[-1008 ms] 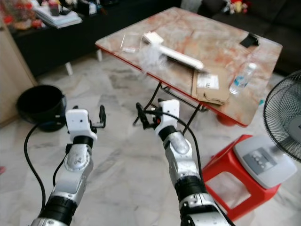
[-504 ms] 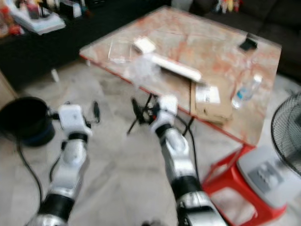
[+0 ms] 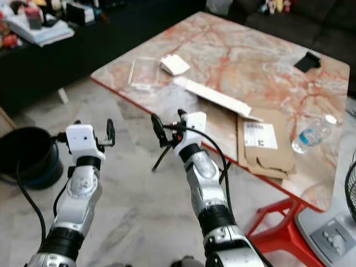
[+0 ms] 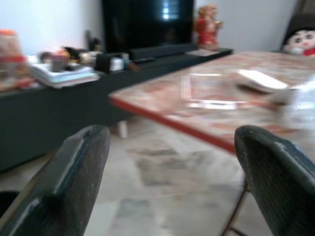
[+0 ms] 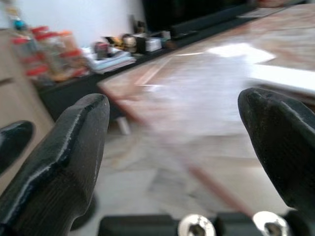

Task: Picking trash to rubbish bin

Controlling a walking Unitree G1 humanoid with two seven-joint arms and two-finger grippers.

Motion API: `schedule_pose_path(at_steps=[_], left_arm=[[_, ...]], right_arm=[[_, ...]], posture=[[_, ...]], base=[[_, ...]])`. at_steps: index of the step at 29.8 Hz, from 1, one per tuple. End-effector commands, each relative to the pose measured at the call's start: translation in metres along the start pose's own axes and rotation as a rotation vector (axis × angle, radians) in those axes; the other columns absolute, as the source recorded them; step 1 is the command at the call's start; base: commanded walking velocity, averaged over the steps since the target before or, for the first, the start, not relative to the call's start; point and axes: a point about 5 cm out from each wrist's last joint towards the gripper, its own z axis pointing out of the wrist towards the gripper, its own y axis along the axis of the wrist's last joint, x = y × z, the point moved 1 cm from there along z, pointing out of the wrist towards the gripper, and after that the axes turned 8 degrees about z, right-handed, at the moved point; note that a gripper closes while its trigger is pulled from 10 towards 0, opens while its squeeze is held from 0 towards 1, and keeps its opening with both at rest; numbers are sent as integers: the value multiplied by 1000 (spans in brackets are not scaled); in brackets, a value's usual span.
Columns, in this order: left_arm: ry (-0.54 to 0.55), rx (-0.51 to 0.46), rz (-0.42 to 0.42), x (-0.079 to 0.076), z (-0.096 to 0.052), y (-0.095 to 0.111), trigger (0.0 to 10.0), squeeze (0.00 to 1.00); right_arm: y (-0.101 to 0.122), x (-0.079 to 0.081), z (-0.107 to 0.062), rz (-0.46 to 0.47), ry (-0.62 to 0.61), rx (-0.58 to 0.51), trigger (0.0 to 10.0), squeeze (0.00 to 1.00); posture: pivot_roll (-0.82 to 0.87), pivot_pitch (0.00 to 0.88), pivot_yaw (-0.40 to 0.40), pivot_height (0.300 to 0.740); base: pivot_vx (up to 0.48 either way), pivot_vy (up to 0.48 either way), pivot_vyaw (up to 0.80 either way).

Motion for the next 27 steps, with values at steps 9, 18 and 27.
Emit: schedule_pose_path(at_steps=[9,18,27], left_arm=[[-38,-37,-1,-9,0,8,10000,0],[-52,-40,-1,-11,-3,7,10000,0],[-57,-37,2,-10,-4,6,10000,0]], right_arm=[[7,-3,0,0,-3,-28,10000,0],[7,-3,-1,14,-7,-35,10000,0],[7,-5,-2,10,-13,-33,10000,0]], posture=[[15,117,-109,740],[14,130,-111,740],[11,139,-112,740]], base=[[426,0,0],[60,0,0],[0,0,0]])
